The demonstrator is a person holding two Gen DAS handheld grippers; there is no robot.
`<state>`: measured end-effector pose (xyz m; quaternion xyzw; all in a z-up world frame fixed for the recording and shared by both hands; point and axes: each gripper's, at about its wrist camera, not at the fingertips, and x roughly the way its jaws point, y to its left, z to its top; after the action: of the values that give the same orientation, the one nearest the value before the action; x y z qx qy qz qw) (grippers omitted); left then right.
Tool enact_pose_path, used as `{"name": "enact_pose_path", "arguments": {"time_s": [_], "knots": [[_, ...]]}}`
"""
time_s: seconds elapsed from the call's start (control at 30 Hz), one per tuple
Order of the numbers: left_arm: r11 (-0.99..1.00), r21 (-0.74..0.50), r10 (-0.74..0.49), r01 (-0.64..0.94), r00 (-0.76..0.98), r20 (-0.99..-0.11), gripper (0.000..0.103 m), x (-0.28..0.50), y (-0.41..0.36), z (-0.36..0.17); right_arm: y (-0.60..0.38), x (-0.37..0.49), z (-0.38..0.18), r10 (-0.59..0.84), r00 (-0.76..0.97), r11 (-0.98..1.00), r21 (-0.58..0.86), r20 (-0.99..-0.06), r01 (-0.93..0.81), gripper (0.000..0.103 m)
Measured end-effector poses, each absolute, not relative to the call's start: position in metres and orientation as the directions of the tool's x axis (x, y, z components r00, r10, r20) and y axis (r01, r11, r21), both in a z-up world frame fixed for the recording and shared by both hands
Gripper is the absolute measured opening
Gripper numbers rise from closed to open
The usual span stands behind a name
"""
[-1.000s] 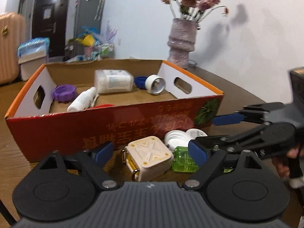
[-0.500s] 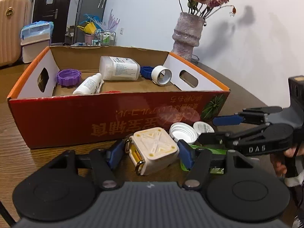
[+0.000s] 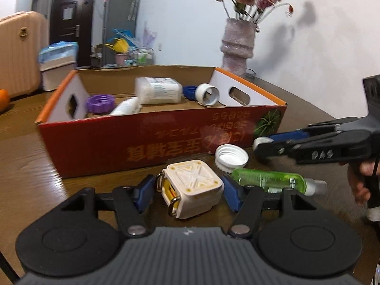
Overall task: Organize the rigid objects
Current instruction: 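Grasp the cream plug adapter with the left tool while the right tool grasps the round white container, then carry the plug adapter and round container into the box and open both tools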
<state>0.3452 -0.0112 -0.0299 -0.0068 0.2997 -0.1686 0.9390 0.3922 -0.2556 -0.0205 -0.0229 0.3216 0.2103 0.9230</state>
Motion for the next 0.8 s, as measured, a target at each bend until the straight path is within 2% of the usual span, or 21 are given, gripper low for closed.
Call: {"name": "enact_pose_path", "arguments": {"time_s": [0.33,0.8], "knots": [[0.970,-0.150,-0.240,0.190,0.842,-0.484,0.062,0.273,0.026,0.004,-0.261,0.328,0.017,0.362,0.783,0.925,0.089,-0.506,-0.370,0.039],[0.977,-0.111,-0.210,0.181,0.907,-0.365,0.062,0.173,0.036,0.037,-0.235,0.211,0.032,0.435,0.800,0.897,0.129,-0.412,-0.422,0.039]]}}
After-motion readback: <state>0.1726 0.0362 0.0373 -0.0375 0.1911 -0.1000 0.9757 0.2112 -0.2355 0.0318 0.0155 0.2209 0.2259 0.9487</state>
